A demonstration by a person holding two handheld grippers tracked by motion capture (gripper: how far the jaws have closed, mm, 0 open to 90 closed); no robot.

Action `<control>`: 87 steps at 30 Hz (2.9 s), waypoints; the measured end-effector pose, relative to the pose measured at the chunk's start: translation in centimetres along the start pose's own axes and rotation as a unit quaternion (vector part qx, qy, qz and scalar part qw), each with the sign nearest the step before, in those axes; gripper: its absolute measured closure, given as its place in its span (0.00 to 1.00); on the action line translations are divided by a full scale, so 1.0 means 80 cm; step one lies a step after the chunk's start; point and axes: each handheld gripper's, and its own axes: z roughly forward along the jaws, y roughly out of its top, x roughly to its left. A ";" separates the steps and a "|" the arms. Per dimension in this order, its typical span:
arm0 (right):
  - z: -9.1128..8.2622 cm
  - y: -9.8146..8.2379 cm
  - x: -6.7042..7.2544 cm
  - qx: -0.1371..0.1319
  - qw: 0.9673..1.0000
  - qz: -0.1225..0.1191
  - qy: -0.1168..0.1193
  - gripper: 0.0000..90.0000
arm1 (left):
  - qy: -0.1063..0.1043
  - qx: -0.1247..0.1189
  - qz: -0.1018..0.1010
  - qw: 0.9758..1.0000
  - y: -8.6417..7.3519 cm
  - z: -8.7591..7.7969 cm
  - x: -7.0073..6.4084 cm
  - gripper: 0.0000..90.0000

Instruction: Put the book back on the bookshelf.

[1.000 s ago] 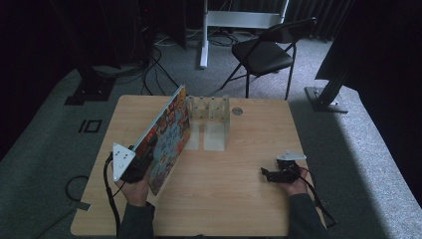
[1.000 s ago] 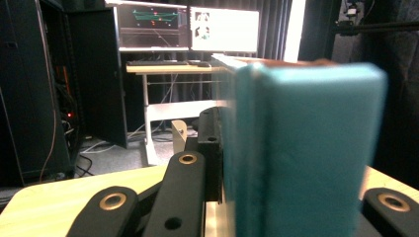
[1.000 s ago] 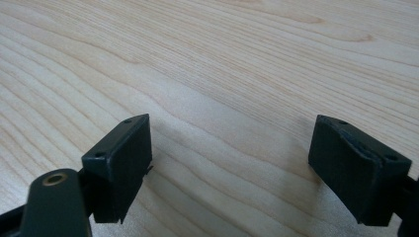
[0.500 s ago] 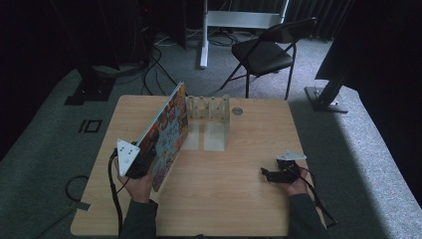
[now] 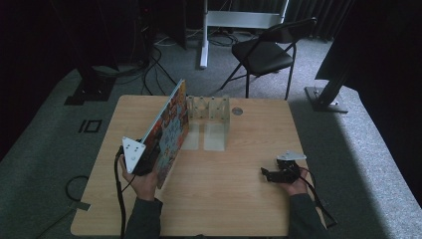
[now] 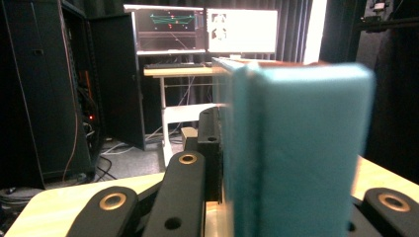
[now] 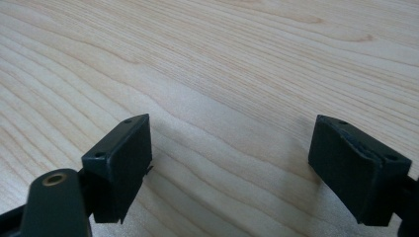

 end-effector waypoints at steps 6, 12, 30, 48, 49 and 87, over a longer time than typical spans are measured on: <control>0.000 0.000 0.000 0.000 1.000 0.000 0.000 0.18 | 0.007 -0.003 -0.001 1.000 0.002 0.004 -0.001 0.89; 0.000 0.000 0.000 0.000 1.000 0.000 0.000 0.18 | 0.021 -0.003 0.001 1.000 0.002 0.008 -0.005 0.89; 0.000 0.000 0.000 0.000 1.000 0.000 0.000 0.18 | 0.036 -0.010 -0.011 0.999 0.006 0.016 -0.006 0.89; 0.000 0.000 0.000 -0.001 1.000 0.001 0.001 0.18 | 0.060 -0.016 0.002 0.998 0.001 0.024 -0.020 0.89; 0.000 0.000 0.000 -0.001 1.000 0.001 0.001 0.18 | 0.063 -0.015 0.005 0.998 0.000 0.024 -0.020 0.89; 0.000 0.000 0.000 -0.001 1.000 0.002 0.002 0.18 | 0.126 -0.020 0.016 0.992 -0.025 0.048 -0.056 0.89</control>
